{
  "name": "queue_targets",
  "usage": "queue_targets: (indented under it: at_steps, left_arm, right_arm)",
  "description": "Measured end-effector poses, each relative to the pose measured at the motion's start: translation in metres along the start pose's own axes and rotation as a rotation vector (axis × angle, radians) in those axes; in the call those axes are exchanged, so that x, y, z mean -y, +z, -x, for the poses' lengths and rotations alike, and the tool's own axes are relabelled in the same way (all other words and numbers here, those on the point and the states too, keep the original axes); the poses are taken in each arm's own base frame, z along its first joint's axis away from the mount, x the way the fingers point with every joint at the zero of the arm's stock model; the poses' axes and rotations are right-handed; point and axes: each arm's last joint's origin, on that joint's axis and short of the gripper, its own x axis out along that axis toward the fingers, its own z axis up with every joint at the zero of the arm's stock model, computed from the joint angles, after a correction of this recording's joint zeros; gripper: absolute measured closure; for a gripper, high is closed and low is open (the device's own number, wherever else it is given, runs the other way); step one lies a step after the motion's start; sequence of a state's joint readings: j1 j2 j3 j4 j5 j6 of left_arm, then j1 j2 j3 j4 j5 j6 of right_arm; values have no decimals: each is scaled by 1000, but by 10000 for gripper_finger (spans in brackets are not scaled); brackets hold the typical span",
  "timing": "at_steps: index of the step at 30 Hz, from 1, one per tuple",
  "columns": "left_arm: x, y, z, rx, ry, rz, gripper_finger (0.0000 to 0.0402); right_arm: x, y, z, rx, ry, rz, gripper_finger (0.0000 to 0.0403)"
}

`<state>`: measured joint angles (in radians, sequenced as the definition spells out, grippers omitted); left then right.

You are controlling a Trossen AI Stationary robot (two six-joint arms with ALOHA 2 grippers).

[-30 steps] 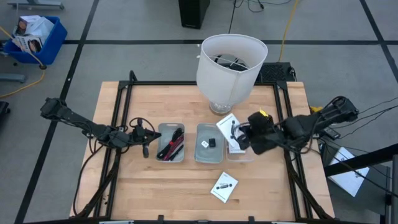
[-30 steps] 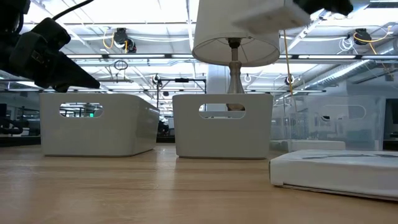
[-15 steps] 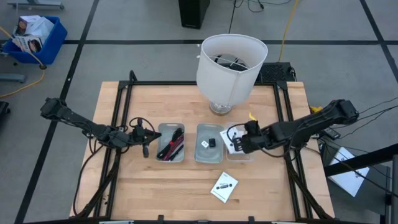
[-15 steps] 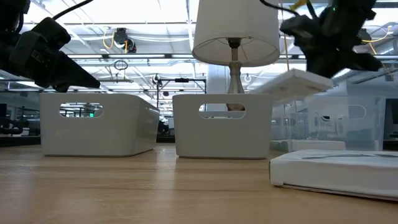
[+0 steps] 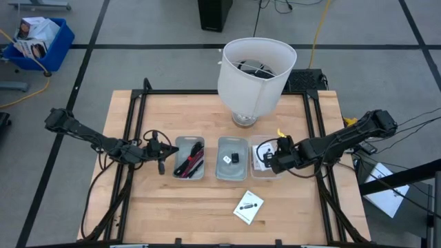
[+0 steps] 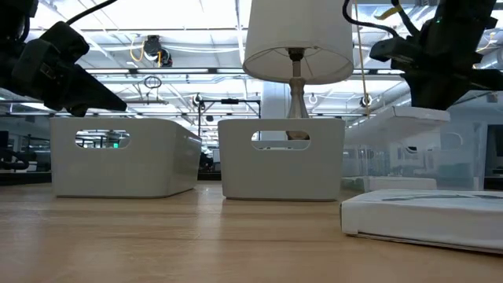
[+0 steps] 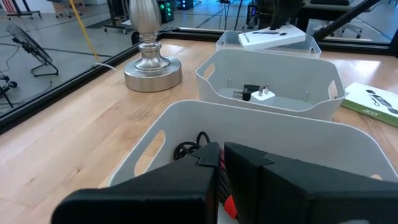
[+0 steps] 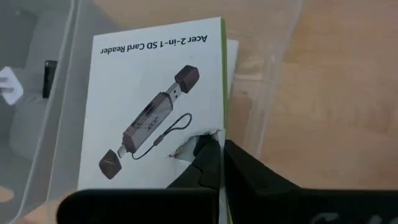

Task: Pick and place items into bin
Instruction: Put the bottom white card reader box into the transparent bin

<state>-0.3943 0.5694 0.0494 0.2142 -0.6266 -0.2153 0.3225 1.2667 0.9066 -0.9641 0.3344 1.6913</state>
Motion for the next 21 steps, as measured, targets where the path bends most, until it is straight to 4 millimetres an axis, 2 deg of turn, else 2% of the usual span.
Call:
queue_targets:
  at_steps: [10,21]
  left_arm:
    - [0,0,0,1,0,5,371]
    - [0,0,0,0,0,5,371]
  right_arm:
    - [0,1,-1,5,-9,-58,403]
    - [-4,-1,-12,15,-59,-48,403]
